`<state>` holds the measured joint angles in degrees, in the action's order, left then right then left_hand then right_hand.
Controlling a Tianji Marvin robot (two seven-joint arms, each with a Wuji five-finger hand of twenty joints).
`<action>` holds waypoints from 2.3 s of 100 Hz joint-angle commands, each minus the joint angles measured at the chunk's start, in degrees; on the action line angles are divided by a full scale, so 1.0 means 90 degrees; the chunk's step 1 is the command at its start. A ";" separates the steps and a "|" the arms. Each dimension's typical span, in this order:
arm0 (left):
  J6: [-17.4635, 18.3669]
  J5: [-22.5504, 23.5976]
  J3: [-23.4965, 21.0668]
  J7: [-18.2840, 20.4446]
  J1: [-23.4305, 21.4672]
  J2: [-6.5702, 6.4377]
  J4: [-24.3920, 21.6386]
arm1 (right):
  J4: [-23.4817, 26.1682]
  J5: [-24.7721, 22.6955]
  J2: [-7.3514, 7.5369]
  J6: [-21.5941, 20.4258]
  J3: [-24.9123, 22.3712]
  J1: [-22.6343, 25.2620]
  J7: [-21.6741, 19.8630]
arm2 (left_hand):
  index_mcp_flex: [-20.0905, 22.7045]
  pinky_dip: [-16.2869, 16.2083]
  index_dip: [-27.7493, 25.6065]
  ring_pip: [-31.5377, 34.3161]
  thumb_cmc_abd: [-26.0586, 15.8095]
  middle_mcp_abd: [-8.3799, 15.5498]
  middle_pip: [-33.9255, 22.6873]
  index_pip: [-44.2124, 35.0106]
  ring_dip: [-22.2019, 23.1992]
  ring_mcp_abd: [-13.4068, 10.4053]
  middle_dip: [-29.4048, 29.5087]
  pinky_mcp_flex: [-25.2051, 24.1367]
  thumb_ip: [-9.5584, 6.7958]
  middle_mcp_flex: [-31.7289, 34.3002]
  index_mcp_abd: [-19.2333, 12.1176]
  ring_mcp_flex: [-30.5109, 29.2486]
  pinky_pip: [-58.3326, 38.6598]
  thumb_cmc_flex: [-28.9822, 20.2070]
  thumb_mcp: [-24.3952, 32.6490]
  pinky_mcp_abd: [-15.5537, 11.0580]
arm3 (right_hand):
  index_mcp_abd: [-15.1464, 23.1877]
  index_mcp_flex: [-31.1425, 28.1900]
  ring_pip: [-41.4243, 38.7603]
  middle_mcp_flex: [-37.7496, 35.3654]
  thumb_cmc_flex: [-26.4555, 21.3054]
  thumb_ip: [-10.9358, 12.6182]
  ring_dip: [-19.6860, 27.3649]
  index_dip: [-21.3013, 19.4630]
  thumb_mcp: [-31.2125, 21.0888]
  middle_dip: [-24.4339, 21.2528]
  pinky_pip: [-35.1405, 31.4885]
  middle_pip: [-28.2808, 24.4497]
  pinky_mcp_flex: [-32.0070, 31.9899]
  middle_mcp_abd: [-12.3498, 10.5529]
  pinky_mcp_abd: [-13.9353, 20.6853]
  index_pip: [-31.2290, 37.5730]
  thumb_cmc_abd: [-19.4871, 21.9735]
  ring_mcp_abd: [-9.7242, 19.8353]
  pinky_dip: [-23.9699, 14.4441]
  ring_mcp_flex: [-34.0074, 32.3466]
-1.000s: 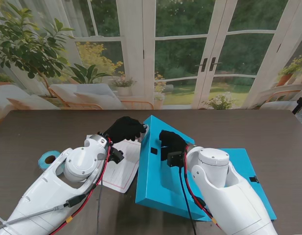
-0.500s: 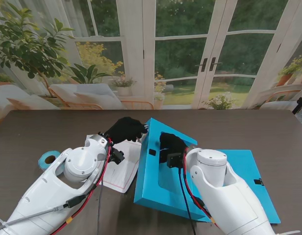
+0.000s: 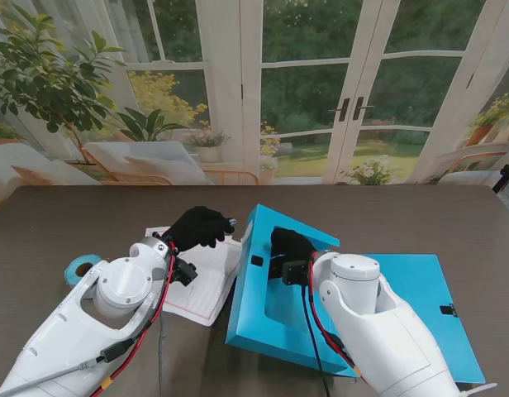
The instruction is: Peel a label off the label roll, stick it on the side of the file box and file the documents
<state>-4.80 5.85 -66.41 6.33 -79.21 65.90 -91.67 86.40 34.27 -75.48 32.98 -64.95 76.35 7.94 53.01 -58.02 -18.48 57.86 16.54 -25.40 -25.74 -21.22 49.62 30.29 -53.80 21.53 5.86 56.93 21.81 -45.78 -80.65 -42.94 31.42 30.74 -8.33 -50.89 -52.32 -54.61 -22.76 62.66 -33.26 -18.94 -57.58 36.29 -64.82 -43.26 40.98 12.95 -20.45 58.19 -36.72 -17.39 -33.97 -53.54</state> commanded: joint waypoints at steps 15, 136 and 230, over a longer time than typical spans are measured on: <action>-0.0071 0.0105 -0.0230 0.0093 -0.0256 -0.0060 -0.0152 | -0.0222 -0.0155 -0.0032 -0.0066 0.0095 -0.0042 -0.0173 | 0.0067 0.0026 0.0000 -0.0008 -0.0232 -0.0241 0.0077 0.0071 0.0059 0.0522 0.0086 -0.0235 -0.0193 0.0087 -0.0081 -0.0002 0.0225 -0.0130 -0.0123 -0.0133 | 0.0248 -0.0184 -0.0102 -0.0017 0.0020 0.0091 -0.0041 -0.0107 -0.0046 -0.0038 0.0061 0.0048 -0.3044 0.0057 0.0051 0.0029 0.0174 -0.0119 -0.0131 0.0104; -0.0080 0.0242 -0.0829 0.0100 -0.0971 -0.0118 -0.0275 | -0.1692 -0.1725 -0.0171 -0.1030 0.1063 -0.0653 -0.0047 | 0.0090 0.0007 -0.0019 -0.0071 -0.0250 -0.0271 0.0181 0.0114 0.0080 0.0549 0.0096 -0.0317 -0.0193 0.0086 -0.0071 0.0067 0.0258 -0.0151 -0.0177 -0.0161 | 0.0203 -0.0020 0.0474 0.0293 0.0037 0.0085 0.0184 0.0015 -0.0008 -0.0133 0.0465 0.0089 -0.3340 0.0078 0.0047 -0.0139 0.0305 -0.0152 0.0017 0.0498; -0.0108 0.0264 -0.0935 0.0141 -0.1137 -0.0137 -0.0352 | -0.1127 -0.2685 0.0102 -0.0902 0.1218 -0.0520 -0.0323 | 0.0099 -0.0007 -0.0028 -0.0075 -0.0259 -0.0277 0.0199 0.0122 0.0090 0.0558 0.0086 -0.0338 -0.0196 0.0083 -0.0058 0.0077 0.0275 -0.0164 -0.0206 -0.0159 | 0.0264 0.0745 0.1798 0.1396 0.0088 -0.0158 0.0573 -0.0347 0.0478 -0.0890 0.1531 0.0811 -0.3673 0.0044 0.0124 -0.1696 0.0721 -0.0031 0.0093 0.1372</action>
<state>-5.72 8.32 -74.75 6.37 -89.20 64.63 -94.65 75.65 10.07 -74.36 24.90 -54.05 71.42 5.72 53.01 -58.02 -18.45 56.59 16.51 -25.79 -24.33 -20.30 49.62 30.54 -53.15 20.83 5.86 56.54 21.81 -45.19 -79.97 -42.96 30.89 30.80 -8.29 -46.11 -36.55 -43.33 -22.79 62.63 -28.39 -21.00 -54.13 29.00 -52.46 -36.44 35.40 13.10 -20.47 43.24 -31.04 -18.33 -33.90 -42.92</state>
